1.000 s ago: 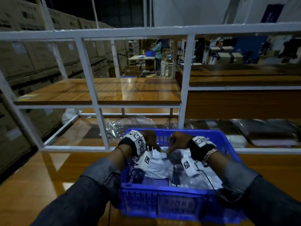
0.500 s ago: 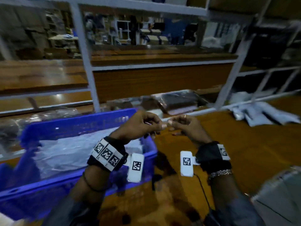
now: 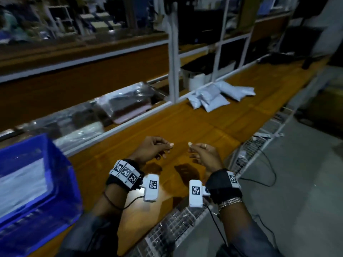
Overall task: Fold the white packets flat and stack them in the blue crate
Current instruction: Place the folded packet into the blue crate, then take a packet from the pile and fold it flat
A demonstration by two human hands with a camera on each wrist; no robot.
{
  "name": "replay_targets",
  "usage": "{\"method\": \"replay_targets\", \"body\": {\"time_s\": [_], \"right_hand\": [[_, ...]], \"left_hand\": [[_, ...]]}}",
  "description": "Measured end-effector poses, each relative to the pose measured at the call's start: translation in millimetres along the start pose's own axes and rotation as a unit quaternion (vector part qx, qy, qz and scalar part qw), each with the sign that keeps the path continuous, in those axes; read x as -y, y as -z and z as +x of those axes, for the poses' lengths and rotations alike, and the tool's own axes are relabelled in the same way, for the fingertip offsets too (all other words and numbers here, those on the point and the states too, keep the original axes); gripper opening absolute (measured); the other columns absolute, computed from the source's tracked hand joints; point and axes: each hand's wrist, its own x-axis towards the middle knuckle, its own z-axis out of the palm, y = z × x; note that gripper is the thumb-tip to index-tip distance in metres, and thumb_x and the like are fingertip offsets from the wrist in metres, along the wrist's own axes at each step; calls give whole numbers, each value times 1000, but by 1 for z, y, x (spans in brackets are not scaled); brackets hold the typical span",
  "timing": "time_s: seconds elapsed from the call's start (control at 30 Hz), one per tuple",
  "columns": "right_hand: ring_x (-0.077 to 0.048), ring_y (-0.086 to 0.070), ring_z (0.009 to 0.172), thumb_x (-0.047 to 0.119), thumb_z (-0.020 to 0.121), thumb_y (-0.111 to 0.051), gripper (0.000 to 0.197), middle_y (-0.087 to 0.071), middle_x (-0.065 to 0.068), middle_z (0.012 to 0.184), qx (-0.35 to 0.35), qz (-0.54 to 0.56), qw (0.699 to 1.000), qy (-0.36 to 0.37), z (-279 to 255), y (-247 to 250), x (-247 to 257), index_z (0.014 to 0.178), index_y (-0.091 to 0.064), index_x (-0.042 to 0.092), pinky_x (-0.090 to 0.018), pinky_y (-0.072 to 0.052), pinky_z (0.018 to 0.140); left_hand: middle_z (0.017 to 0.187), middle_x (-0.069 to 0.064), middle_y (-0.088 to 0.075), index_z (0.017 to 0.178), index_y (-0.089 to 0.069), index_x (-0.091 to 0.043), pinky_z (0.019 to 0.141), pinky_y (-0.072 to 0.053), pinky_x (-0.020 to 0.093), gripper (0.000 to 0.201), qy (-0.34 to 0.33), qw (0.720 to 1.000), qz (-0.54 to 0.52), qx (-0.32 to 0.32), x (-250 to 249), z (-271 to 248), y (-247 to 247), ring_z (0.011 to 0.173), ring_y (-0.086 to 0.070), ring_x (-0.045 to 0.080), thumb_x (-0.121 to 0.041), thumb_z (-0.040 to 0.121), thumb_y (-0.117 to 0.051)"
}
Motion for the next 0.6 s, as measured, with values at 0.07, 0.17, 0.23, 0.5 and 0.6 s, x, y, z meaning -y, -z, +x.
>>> {"method": "replay_targets", "body": {"time_s": [0.07,0.17,0.23,0.5,0.6], "right_hand": [[-18,-70,76,28,89,-76,18,-77,-7,91,-24,3,1000,1,13,27,2,94,-70,12,-31,-50,63],[-18,-71,79,31,88,-77,21,-78,-6,92,-53,3,999,1,31,56,5,96,-71,12,-34,-52,68],[-20,-71,79,30,87,-78,22,-78,-6,90,-63,0,998,-1,47,71,9,95,-71,11,-36,-53,70],[-21,-68,75,29,87,-78,22,-77,-9,91,-85,-77,993,20,134,113,56,90,-68,10,-36,-54,70],[-18,-66,70,29,83,-82,24,-76,-8,88,-104,-104,989,26,167,122,65,87,-65,14,-36,-53,69]], "left_hand": [[82,10,-71,101,-67,8,53,-46,25,36,-4,1000,4,14,-5,23,-19,64,-63,16,-25,91,-75],[82,11,-72,98,-68,7,52,-46,25,33,-5,999,8,35,-8,59,-41,63,-64,16,-24,91,-75],[81,12,-71,94,-69,5,52,-46,25,29,-3,999,7,50,-9,87,-53,62,-64,17,-24,91,-76],[84,9,-75,96,-71,4,56,-48,28,30,-35,999,-27,-11,-19,203,-68,66,-68,17,-24,90,-77],[87,15,-75,84,-69,-6,57,-48,29,21,-37,998,-33,-28,-18,237,-70,65,-68,17,-25,89,-78]]}}
